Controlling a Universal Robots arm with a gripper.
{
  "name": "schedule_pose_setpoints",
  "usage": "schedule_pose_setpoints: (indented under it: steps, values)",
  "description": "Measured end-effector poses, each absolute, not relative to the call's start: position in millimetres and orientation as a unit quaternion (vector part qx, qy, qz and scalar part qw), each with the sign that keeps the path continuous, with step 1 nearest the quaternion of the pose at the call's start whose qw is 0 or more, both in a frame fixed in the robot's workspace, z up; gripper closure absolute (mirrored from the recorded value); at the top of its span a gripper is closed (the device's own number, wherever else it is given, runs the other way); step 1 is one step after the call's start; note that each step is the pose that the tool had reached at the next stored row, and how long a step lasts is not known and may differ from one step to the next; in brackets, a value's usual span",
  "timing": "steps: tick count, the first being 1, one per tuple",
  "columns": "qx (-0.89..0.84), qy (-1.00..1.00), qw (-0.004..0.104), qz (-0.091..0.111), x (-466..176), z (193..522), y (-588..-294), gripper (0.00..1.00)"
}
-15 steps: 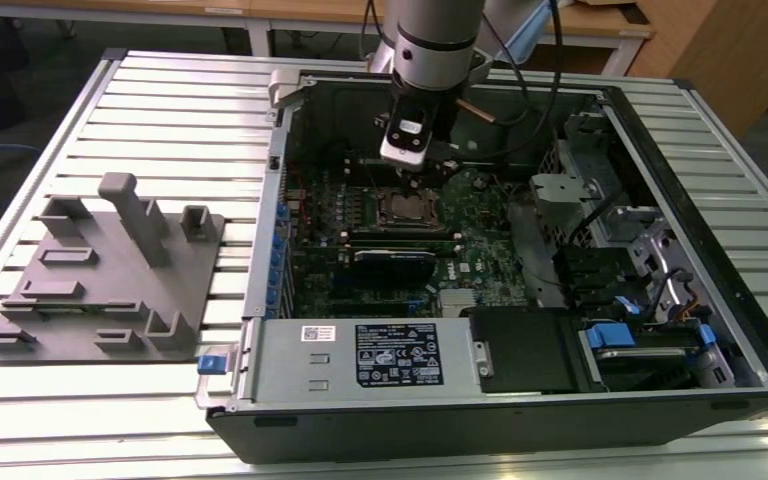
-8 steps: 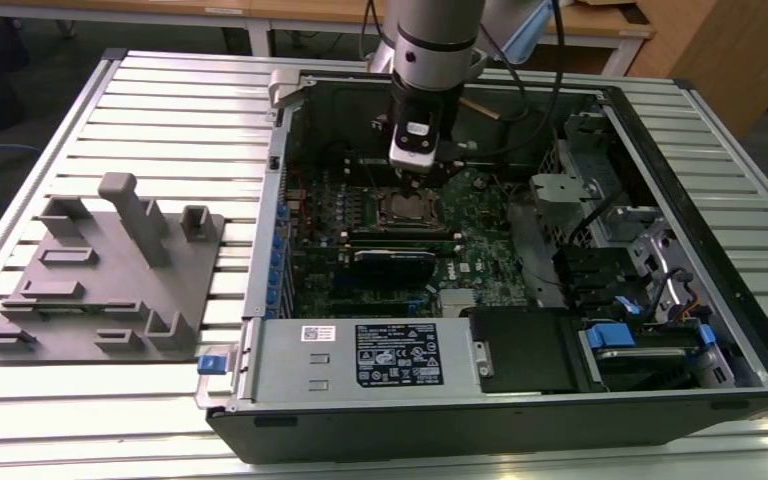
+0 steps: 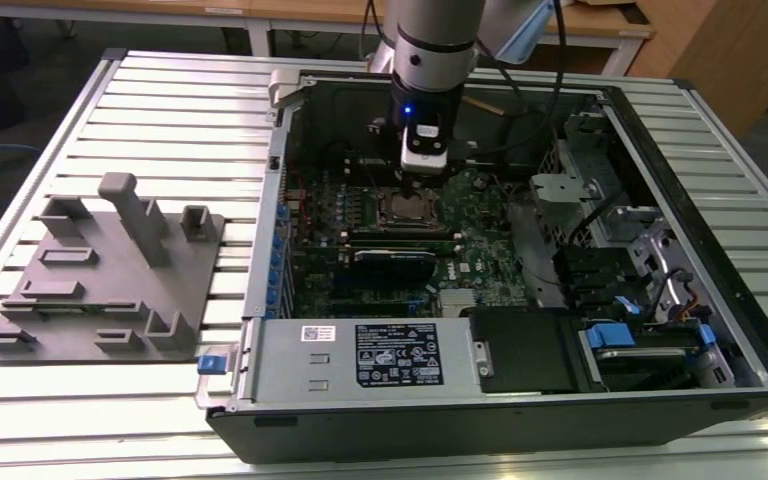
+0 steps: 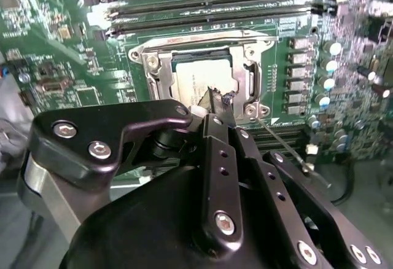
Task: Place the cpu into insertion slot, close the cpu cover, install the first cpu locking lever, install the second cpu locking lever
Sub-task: 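Close the cpu cover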
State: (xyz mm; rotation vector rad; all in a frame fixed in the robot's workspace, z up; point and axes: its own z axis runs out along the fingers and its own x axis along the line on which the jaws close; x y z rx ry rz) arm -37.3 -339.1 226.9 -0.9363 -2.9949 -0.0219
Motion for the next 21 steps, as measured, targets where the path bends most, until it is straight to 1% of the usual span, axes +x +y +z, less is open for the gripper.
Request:
schedule_pose_setpoints:
  steps: [17, 21]
  values:
    - [-0.159, -0.987, 0.003, -0.007, -37.3, 224.4, -339.1, 0.90]
    - [-0.151, -0.989, 0.003, -0.007, -37.3, 224.3, -339.1, 0.90]
